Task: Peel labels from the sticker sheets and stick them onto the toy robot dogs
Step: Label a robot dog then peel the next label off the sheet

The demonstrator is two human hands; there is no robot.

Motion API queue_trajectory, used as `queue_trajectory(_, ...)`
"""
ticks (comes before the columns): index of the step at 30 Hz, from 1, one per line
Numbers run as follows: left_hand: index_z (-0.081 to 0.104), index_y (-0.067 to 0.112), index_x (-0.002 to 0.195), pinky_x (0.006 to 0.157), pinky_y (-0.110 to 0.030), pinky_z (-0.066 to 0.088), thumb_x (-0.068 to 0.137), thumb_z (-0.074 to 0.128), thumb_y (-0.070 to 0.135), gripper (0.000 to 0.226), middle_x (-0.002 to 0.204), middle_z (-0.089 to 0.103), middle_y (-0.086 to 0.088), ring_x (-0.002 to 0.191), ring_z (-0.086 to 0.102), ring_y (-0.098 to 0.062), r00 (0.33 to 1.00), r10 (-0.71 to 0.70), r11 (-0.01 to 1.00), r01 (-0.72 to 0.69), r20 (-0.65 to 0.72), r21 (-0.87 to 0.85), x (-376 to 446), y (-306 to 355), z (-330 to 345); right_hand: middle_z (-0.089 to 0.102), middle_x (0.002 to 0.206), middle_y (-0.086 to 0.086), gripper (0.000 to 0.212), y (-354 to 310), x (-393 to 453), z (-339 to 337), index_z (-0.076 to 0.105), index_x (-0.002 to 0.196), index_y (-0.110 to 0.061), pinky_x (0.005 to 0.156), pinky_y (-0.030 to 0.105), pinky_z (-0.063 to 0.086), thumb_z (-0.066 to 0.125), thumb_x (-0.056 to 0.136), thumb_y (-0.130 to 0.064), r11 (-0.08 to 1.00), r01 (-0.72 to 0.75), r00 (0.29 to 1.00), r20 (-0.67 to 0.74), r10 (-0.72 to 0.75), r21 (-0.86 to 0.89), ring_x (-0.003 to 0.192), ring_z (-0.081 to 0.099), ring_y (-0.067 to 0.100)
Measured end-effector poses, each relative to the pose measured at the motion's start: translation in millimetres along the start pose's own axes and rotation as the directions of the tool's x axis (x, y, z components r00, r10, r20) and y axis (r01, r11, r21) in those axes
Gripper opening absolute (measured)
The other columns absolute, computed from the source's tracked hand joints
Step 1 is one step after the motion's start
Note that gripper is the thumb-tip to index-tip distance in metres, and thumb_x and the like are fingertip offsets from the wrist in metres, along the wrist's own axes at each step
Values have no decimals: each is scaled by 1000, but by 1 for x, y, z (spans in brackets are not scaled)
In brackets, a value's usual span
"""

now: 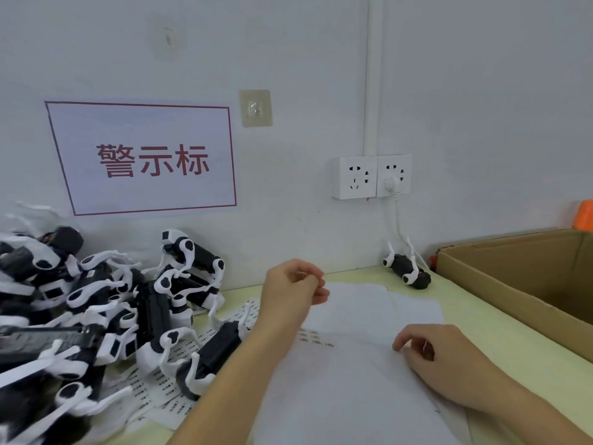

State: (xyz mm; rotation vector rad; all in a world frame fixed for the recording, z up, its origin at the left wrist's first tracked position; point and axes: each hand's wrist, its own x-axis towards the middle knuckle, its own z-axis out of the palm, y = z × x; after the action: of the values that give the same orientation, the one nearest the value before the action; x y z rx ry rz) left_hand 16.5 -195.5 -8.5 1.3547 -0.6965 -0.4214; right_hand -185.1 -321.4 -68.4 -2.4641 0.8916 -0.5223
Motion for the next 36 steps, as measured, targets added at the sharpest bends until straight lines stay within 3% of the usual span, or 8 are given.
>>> queue_trajectory(3, 66, 5, 78, 56, -25, 56, 90, 41, -13, 33, 74, 65, -10, 54, 64, -17, 992, 2, 994, -16, -128, -108, 7, 12, -17, 61, 73, -8, 7, -1, -2, 0, 66, 83, -38, 65, 21, 45, 67, 88, -34, 998, 18, 1000, 26, -16, -54, 64, 51, 4)
queue_trajectory(5, 67, 12, 81, 49, -20, 52, 90, 47, -7, 29, 77, 68, -5, 51, 63, -11, 971, 113, 984, -79, -209, 161, 11, 14, -34, 61, 75, -8, 5, -2, -2, 0, 65, 84, -39, 66, 20, 46, 69, 87, -38, 998, 22, 999, 27, -21, -66, 67, 52, 3)
queue_trajectory(8, 67, 23, 88, 56, -27, 54, 90, 53, 5, 23, 81, 68, 6, 60, 60, -9, 954, 289, 648, -140, -72, 749, 14, 14, -56, 61, 78, -10, 8, -3, -2, 0, 65, 84, -40, 66, 17, 45, 69, 89, -35, 996, 27, 999, 26, -25, -81, 72, 53, 0)
queue_trajectory(11, 69, 24, 102, 70, -31, 54, 93, 54, 9, 24, 102, 67, 7, 71, 57, -16, 975, 218, 407, -140, 53, 903, 13, 6, -56, 61, 81, -12, 10, -4, -3, 2, 65, 86, -40, 67, 15, 44, 66, 92, -32, 993, 38, 999, 27, -35, -116, 76, 53, -3)
queue_trajectory(16, 67, 28, 105, 63, -22, 50, 90, 68, 25, 15, 95, 62, 11, 67, 57, -7, 919, -69, 524, -298, 388, 798, 7, -3, -30, 61, 87, -14, 11, -6, -3, 4, 63, 88, -39, 71, 19, 47, 61, 94, -30, 987, 37, 999, 21, -34, -156, 76, 54, 3)
queue_trajectory(20, 57, 34, 121, 82, -33, 51, 76, 83, 48, 54, 106, 48, 12, 86, 53, -11, 806, -415, 352, -287, 423, 891, -4, -18, -21, 59, 91, -15, 12, -6, -3, 4, 61, 90, -40, 72, 18, 45, 58, 96, -30, 984, 43, 999, 24, -40, -173, 79, 54, 3)
queue_trajectory(31, 55, 26, 91, 54, -19, 37, 70, 88, 47, 45, 91, 50, 14, 71, 48, -2, 790, -393, 410, -307, 470, 859, -4, -22, -23, 55, 96, -20, 17, -19, -5, 3, 59, 88, -41, 77, 16, 42, 55, 98, -29, 982, 125, 986, -91, -139, -144, 94, 48, -7)
queue_trajectory(36, 53, 42, 84, 56, -16, 39, 64, 93, 43, 44, 82, 59, 15, 58, 53, 7, 727, -335, 634, -297, 599, 714, -10, -20, -11, 52, 113, -34, 14, -32, -10, 8, 58, 102, -50, 97, 14, 31, 58, 93, -38, 953, 300, 944, -128, -304, -52, 119, 40, -11)
